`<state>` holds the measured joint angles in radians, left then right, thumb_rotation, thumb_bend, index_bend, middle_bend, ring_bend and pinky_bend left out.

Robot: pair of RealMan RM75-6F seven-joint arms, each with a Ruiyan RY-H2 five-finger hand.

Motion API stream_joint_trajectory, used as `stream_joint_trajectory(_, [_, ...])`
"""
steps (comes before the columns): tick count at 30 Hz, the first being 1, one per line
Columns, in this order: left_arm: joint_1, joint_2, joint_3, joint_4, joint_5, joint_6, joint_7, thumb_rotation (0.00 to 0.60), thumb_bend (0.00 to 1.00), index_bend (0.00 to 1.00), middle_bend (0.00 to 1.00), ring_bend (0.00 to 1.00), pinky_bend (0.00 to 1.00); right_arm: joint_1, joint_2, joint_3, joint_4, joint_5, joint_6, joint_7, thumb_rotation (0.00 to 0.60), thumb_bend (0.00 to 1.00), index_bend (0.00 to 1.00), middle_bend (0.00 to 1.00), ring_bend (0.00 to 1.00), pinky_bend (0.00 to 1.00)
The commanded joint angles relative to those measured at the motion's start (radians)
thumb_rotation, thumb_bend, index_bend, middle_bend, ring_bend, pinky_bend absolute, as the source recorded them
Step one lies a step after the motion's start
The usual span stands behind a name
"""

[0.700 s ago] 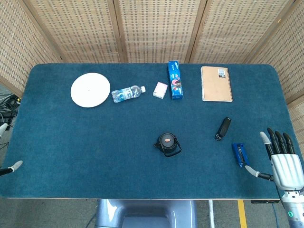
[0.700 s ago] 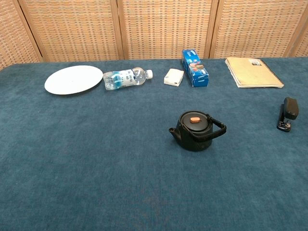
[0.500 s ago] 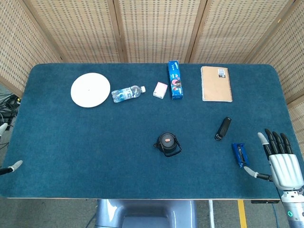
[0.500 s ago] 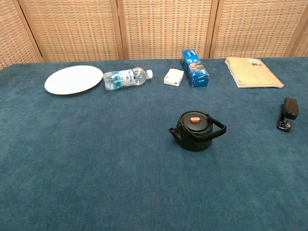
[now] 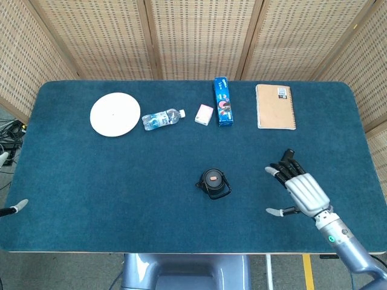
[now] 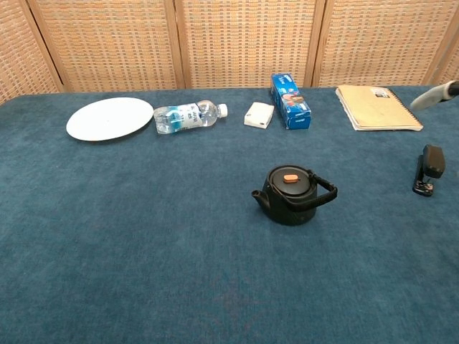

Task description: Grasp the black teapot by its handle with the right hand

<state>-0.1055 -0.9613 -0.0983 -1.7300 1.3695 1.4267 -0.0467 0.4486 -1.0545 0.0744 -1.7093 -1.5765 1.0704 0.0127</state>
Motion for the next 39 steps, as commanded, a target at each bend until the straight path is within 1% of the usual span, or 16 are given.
stream_joint_trajectory(1, [-0.007, -0.003, -0.004, 0.007, -0.012, -0.013, -0.002, 0.600, 0.00, 0.00, 0.00, 0.00, 0.00, 0.124, -0.038, 0.057, -0.064, 0.153, -0.177, -0.073, 0.600, 0.28, 0.22, 0.26, 0.19, 0.00])
stream_joint_trajectory(4, [-0.013, -0.003, -0.008, 0.012, -0.023, -0.026, -0.006, 0.600, 0.00, 0.00, 0.00, 0.00, 0.00, 0.176, -0.087, 0.075, -0.072, 0.263, -0.256, -0.129, 0.600, 0.27, 0.24, 0.28, 0.21, 0.00])
stream_joint_trajectory(7, [-0.017, -0.005, -0.009, 0.017, -0.028, -0.035, -0.008, 0.600, 0.00, 0.00, 0.00, 0.00, 0.00, 0.215, -0.139, 0.079, -0.057, 0.346, -0.292, -0.191, 0.600, 0.24, 0.26, 0.31, 0.23, 0.00])
stream_joint_trajectory(9, [-0.019, -0.005, -0.009, 0.020, -0.032, -0.040, -0.011, 0.600, 0.00, 0.00, 0.00, 0.00, 0.00, 0.230, -0.168, 0.076, -0.047, 0.389, -0.295, -0.233, 0.600, 0.18, 0.27, 0.33, 0.26, 0.00])
stream_joint_trajectory(12, [-0.021, -0.005, -0.011, 0.024, -0.036, -0.044, -0.014, 0.600, 0.00, 0.00, 0.00, 0.00, 0.00, 0.246, -0.206, 0.069, -0.044, 0.434, -0.287, -0.278, 0.600, 0.14, 0.31, 0.37, 0.29, 0.00])
stream_joint_trajectory(15, [-0.022, -0.005, -0.011, 0.025, -0.036, -0.044, -0.014, 0.600, 0.00, 0.00, 0.00, 0.00, 0.00, 0.255, -0.234, 0.066, -0.043, 0.445, -0.270, -0.299, 0.600, 0.12, 0.36, 0.41, 0.33, 0.00])
stream_joint_trajectory(17, [-0.022, -0.005, -0.010, 0.023, -0.034, -0.044, -0.014, 0.600, 0.00, 0.00, 0.00, 0.00, 0.00, 0.262, -0.249, 0.066, -0.042, 0.449, -0.263, -0.308, 0.600, 0.12, 0.38, 0.42, 0.34, 0.00])
stream_joint_trajectory(27, [-0.017, -0.002, -0.007, 0.020, -0.027, -0.035, -0.019, 0.600, 0.00, 0.00, 0.00, 0.00, 0.00, 0.288, -0.290, 0.054, -0.015, 0.464, -0.227, -0.378, 0.600, 0.13, 0.39, 0.43, 0.35, 0.00])
stream_joint_trajectory(34, [-0.019, -0.002, -0.007, 0.022, -0.027, -0.038, -0.021, 0.600, 0.00, 0.00, 0.00, 0.00, 0.00, 0.287, -0.305, 0.061, -0.030, 0.427, -0.191, -0.360, 0.600, 0.16, 0.39, 0.43, 0.35, 0.00])
stream_joint_trajectory(39, [-0.021, -0.002, -0.006, 0.022, -0.027, -0.040, -0.020, 0.600, 0.00, 0.00, 0.00, 0.00, 0.00, 0.294, -0.309, 0.047, -0.043, 0.417, -0.198, -0.364, 0.600, 0.19, 0.39, 0.44, 0.36, 0.00])
